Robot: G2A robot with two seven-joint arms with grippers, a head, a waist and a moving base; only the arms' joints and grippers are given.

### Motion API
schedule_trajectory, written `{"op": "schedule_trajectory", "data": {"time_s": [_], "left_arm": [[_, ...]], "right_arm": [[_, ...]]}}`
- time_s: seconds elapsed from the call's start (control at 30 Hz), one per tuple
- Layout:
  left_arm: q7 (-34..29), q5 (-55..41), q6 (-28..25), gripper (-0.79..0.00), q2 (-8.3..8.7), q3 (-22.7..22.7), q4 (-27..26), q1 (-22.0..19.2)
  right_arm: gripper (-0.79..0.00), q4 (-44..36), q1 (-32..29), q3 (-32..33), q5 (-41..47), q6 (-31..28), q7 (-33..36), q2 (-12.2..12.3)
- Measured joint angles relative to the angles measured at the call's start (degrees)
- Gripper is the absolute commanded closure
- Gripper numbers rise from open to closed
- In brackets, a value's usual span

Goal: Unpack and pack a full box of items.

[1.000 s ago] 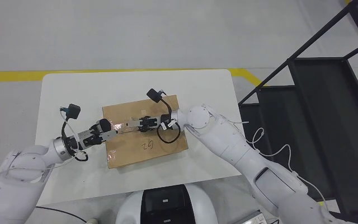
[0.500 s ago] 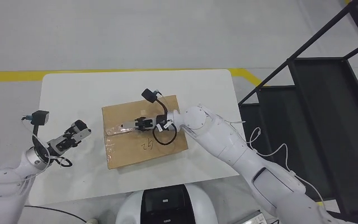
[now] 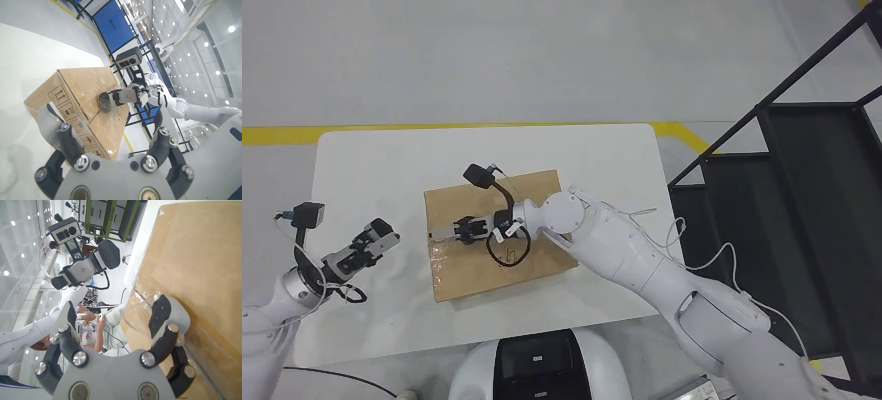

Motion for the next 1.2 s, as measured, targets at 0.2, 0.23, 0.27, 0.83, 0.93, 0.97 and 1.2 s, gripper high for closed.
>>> {"op": "schedule_trajectory", "data": {"time_s": [0.2,0.23,0.27,0.83,0.93,0.97,1.2], "left_arm": [[0.0,-0.3,0.0,-0.785,-0.03,-1.6,-0.2,1.5],[0.0,-0.4,0.0,-0.785,-0.03,-1.8,-0.3,1.7],[-0.1,-0.5,0.0,-0.785,-0.04,-2.0,-0.3,1.9],[-1.4,-3.3,-1.3,-0.785,-0.15,-6.2,1.5,4.6],[-1.7,-3.8,-1.4,-0.785,-0.15,-7.1,1.6,5.1],[-1.8,-4.0,-1.5,-0.785,-0.15,-7.4,1.6,5.2],[-2.8,-4.9,-1.9,-0.785,-0.27,-8.3,1.3,6.0]], "right_arm": [[-0.785,3.4,2.1,-1.2,1.9,-0.7,-1.0,-2.2],[-0.785,3.8,2.4,-1.5,2.0,-0.7,-1.0,-2.5],[-0.785,4.2,2.6,-1.7,2.2,-0.8,-1.1,-2.9],[-0.785,10.8,5.2,-6.1,1.7,-2.8,-1.0,-8.8],[-0.785,11.6,5.8,-5.9,1.7,-4.6,-1.3,-9.5],[-0.785,11.7,5.9,-5.7,1.9,-5.2,-1.4,-9.6],[-0.785,12.4,5.7,-3.9,3.0,-7.7,-0.4,-10.0]]}}
